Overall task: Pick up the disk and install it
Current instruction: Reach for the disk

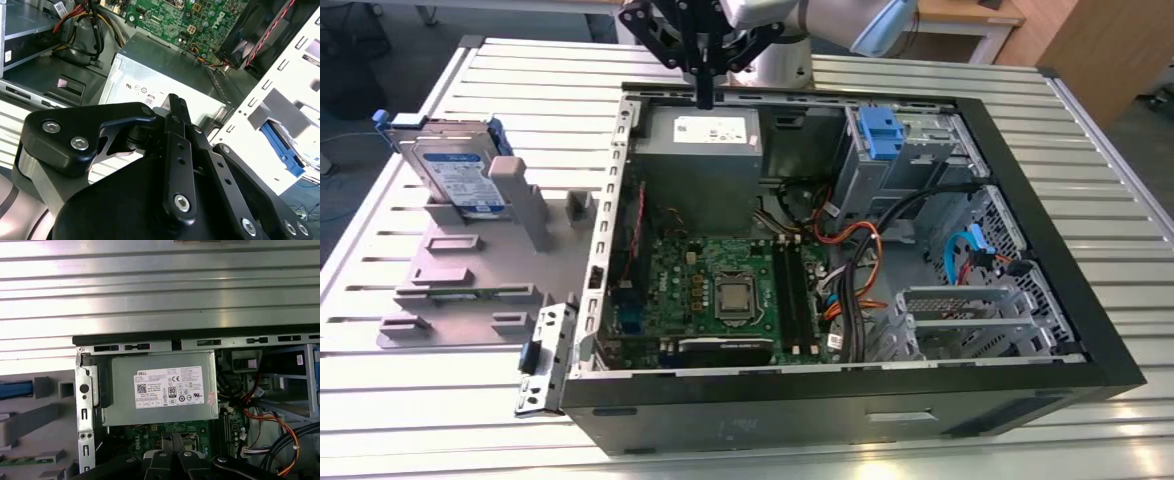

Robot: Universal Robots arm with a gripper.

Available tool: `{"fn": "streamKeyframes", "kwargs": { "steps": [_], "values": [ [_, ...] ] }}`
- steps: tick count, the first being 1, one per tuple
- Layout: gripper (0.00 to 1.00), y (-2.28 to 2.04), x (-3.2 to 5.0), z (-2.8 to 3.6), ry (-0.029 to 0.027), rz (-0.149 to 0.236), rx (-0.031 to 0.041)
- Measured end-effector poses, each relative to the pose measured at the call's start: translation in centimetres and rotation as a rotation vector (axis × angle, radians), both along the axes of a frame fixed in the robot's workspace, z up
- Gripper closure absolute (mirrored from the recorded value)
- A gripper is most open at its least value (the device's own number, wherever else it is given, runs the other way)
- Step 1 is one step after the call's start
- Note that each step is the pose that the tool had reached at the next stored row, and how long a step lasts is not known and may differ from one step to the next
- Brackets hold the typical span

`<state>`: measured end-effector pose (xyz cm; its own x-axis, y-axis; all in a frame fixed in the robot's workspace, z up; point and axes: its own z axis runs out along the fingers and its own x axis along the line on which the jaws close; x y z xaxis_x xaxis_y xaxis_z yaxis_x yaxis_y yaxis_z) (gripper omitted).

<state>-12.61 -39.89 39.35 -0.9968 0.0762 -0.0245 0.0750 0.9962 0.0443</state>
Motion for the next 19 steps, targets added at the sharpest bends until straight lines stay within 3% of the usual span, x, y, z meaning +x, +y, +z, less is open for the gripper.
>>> {"fn": "streamKeyframes", "kwargs": {
  "steps": [16, 19],
  "values": [
    [0.89, 0.0, -0.49, 0.0, 0.0, 0.0, -0.0004],
    [0.89, 0.0, -1.05, -0.02, 0.0, 0.0, -0.0004]
  ]
}}
